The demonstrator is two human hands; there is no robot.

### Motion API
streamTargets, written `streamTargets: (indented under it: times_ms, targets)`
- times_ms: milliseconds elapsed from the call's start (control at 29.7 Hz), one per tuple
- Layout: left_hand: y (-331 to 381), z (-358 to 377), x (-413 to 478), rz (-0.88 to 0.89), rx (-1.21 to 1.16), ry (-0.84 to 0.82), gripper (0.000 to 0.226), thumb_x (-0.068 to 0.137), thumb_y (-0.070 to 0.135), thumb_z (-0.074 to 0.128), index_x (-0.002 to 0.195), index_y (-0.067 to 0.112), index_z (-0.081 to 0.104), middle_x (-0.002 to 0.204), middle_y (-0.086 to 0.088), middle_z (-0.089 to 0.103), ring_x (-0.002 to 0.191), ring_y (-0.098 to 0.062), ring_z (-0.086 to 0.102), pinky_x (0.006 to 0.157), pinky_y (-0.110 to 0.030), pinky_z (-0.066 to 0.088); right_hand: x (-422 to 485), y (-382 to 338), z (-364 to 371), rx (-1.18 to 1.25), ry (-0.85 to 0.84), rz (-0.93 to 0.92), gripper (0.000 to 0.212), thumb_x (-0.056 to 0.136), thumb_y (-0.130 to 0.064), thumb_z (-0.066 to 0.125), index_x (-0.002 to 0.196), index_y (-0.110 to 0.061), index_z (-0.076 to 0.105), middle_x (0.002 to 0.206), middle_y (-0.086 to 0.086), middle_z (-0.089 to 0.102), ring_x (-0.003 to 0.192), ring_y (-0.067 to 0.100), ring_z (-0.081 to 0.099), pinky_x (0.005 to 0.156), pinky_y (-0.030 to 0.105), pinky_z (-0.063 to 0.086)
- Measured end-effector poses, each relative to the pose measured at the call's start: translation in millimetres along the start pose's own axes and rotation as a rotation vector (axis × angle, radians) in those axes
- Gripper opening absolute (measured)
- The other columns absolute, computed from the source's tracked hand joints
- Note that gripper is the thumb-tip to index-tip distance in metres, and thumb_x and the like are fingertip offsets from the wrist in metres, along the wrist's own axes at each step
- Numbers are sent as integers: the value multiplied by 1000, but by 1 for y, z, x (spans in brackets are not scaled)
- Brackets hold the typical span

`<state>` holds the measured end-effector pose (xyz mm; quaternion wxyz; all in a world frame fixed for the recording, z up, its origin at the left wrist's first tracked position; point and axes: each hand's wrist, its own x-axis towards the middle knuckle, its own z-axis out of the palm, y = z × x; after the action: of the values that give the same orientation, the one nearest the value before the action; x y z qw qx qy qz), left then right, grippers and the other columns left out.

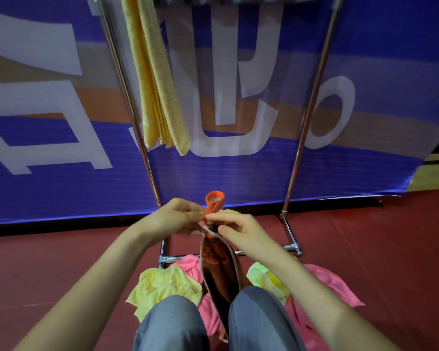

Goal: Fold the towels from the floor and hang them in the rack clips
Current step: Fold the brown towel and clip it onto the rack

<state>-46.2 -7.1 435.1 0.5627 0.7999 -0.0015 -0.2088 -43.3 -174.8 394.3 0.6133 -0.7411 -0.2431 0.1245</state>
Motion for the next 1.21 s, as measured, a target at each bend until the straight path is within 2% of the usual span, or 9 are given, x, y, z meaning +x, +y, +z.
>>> streamTargets:
  times_ms: [168, 269, 370, 471, 640, 808, 943, 1078, 1212]
  targets:
    - [1, -2, -11, 98, 154, -131, 26, 94, 5, 41, 110, 5, 62, 106, -26, 65, 94, -25, 62, 90, -36, 49, -1, 5, -16, -18, 6, -31, 35, 79, -1, 62, 95, -32, 61, 72, -8, 50, 66, -1, 47, 68, 11, 39]
    - [4, -5, -14, 131, 153, -198, 24, 93, 4, 40, 102, 7, 62, 97, -16, 66, 86, -13, 65, 83, -25, 53, 1, 4, -30, -163, -32, -49, 34, 75, -3, 68, 87, -34, 61, 69, -7, 41, 60, -1, 40, 62, 9, 35]
    - [8, -7, -13, 144, 175, -239, 23, 94, 4, 39, 92, 10, 61, 87, -7, 64, 76, -4, 64, 76, -18, 52, 5, 3, -42, -293, -74, -48, 28, 72, -12, 73, 76, -37, 60, 76, -6, 42, 70, 0, 44, 70, 12, 38]
    - [11, -7, -12, 161, 223, -224, 25, 94, 3, 36, 87, 13, 58, 82, -3, 60, 71, -1, 60, 74, -16, 50, 10, 9, -55, -461, -101, -4, 14, 72, -23, 74, 77, -32, 64, 86, -8, 41, 94, 14, 47, 90, 25, 39]
    - [12, -9, -9, 177, 295, -105, 24, 96, 7, 34, 86, 13, 55, 79, 0, 57, 74, -9, 54, 74, -19, 45, 15, 16, -71, -654, -111, 12, 13, 76, -26, 69, 86, -18, 66, 104, -8, 44, 106, 10, 39, 97, 27, 29]
    - [13, -15, -3, 351, 763, 209, 17, 96, 17, 36, 88, 16, 52, 73, 10, 50, 66, -5, 48, 61, -20, 35, 24, -10, -85, -474, 31, -20, 19, 77, -19, 68, 67, -31, 57, 67, -11, 59, 66, -4, 53, 68, 20, 42]
    - [35, -27, -4, 504, 764, 338, 20, 94, 22, 40, 92, 13, 57, 73, 10, 55, 70, -5, 53, 62, -18, 39, 34, -51, -105, -443, 97, -72, 11, 75, -19, 69, 72, -28, 64, 72, -10, 66, 67, -5, 60, 68, 12, 46]
    - [58, -30, -10, 651, 756, 422, 33, 90, 32, 39, 92, 8, 61, 73, -1, 59, 68, -7, 54, 64, -21, 41, 31, -71, -122, -351, 81, -102, 10, 77, -13, 68, 80, -20, 62, 69, 9, 66, 64, 8, 59, 60, 15, 46]
    - [66, -29, -10, 673, 833, 455, 27, 95, 24, 39, 93, 6, 60, 70, 2, 52, 64, -14, 49, 59, -16, 36, 28, -71, -131, -414, 127, -106, 11, 75, -15, 70, 71, -23, 63, 59, -6, 65, 59, 1, 56, 57, 10, 43]
